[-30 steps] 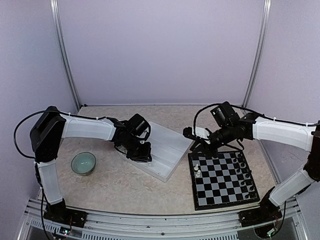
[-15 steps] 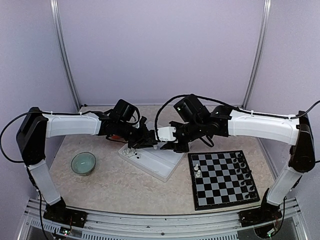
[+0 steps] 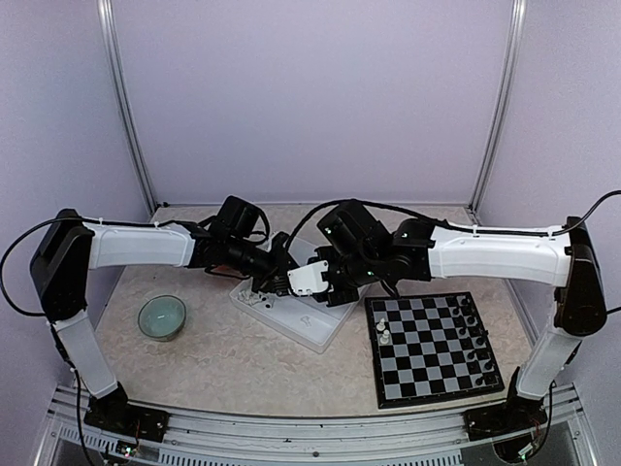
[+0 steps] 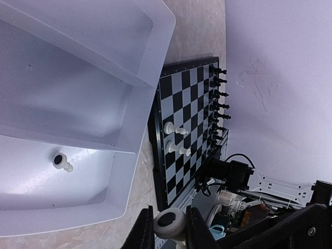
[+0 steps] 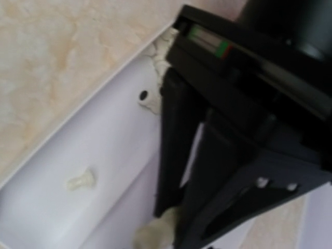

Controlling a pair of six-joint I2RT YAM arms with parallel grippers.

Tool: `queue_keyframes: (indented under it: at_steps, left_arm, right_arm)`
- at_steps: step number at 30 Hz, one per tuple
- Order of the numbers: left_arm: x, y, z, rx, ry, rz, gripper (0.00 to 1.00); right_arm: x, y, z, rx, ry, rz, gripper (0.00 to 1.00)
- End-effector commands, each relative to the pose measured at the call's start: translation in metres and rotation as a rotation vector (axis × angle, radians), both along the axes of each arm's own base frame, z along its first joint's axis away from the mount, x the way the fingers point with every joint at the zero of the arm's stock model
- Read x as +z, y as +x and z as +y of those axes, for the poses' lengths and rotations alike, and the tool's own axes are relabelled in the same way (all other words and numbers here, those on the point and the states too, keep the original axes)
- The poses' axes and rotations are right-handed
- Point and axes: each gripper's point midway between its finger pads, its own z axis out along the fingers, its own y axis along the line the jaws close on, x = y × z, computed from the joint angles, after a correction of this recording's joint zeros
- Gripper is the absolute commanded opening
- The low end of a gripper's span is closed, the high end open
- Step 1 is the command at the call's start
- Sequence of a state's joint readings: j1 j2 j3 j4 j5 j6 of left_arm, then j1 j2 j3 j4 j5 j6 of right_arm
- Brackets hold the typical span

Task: Set up the chess pieces on the board
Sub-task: Pass from the left arm to the right

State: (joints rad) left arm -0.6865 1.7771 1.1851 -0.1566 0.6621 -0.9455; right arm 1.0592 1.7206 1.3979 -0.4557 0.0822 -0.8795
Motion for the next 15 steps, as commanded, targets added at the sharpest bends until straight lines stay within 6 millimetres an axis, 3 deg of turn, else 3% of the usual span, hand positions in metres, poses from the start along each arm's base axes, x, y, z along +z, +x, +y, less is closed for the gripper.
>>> queue_keyframes:
  at_steps: [1,15]
  left_arm:
    - [0.022,-0.008,-0.003,-0.024,-0.094,0.003,0.17]
    - [0.023,-0.015,-0.004,-0.035,-0.129,0.034,0.17]
  right_arm:
    - [-0.005,0.002,0.007,0.004,-0.027,-0.068,0.33]
    - [-0.026,-0.02,0.002,0.07,-0.1,-0.052,0.31]
